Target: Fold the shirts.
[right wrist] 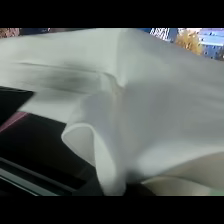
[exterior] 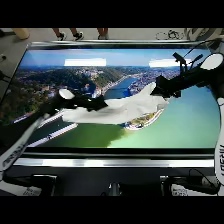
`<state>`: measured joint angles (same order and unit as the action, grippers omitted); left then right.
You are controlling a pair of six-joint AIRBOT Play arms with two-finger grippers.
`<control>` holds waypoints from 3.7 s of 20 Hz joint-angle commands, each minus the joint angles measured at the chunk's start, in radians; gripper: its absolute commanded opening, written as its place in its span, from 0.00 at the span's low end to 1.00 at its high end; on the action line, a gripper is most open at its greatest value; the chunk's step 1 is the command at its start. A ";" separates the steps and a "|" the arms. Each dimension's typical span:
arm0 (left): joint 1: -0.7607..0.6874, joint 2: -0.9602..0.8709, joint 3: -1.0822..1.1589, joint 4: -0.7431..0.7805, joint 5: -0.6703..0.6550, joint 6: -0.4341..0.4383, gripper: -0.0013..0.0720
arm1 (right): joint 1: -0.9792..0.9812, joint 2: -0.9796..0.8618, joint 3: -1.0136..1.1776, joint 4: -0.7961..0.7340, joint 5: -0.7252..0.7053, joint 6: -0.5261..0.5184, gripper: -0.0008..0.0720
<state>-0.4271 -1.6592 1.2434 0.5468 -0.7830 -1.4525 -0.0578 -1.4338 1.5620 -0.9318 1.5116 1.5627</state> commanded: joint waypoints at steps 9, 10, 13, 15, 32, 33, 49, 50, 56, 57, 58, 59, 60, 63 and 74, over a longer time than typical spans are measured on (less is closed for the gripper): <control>-0.169 -0.157 0.120 -0.289 0.099 0.204 0.05 | 0.014 0.134 0.008 0.011 0.067 0.090 0.04; -0.108 -0.092 0.120 -0.185 0.096 0.172 0.05 | 0.045 0.108 0.008 0.012 0.026 0.090 0.04; 0.110 0.132 0.120 0.093 0.081 0.070 0.05 | 0.221 -0.012 0.008 0.040 -0.132 0.082 0.04; 0.258 0.274 0.120 0.165 0.042 0.054 0.05 | 0.351 -0.123 0.009 0.097 -0.262 0.069 0.04; 0.531 0.631 0.108 0.345 -0.164 0.057 0.05 | 0.183 -0.197 0.006 -0.222 0.030 0.055 0.94; 0.531 0.626 0.105 0.345 -0.165 0.057 0.05 | 0.159 -0.197 -0.012 -0.319 0.061 0.064 0.93; 0.529 0.620 0.101 0.344 -0.230 0.057 0.05 | 0.132 -0.270 -0.145 0.262 -0.270 -0.164 0.04; 0.529 0.620 0.101 0.344 -0.229 0.057 0.05 | 0.081 -0.255 -0.061 0.261 -0.229 -0.139 0.04; 0.529 0.620 0.101 0.344 -0.226 0.053 0.05 | -0.302 -0.235 0.250 0.091 -0.083 -0.048 0.04; 0.529 0.620 0.101 0.344 -0.226 0.053 0.05 | -0.366 -0.236 0.250 0.061 -0.066 -0.050 0.04; 0.529 0.620 0.101 0.344 -0.226 0.053 0.05 | -0.434 -0.235 0.250 0.013 -0.052 -0.049 0.04; 0.529 0.620 0.101 0.344 -0.226 0.052 0.05 | -0.496 -0.235 0.250 -0.029 -0.044 -0.048 0.04; 0.529 0.620 0.101 0.344 -0.226 0.052 0.05 | -0.561 -0.235 0.250 -0.074 -0.040 -0.044 0.04; 0.529 0.620 0.101 0.344 -0.226 0.053 0.05 | -0.727 -0.235 0.247 -0.201 0.023 0.018 0.04; 0.529 0.620 0.101 0.344 -0.227 0.054 0.05 | -0.831 -0.043 -0.356 -0.533 -0.039 0.262 0.04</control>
<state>0.1028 -1.0393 1.3449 0.8906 -1.0096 -1.3998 -0.8795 -1.5421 1.3853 -1.4002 1.5394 1.7416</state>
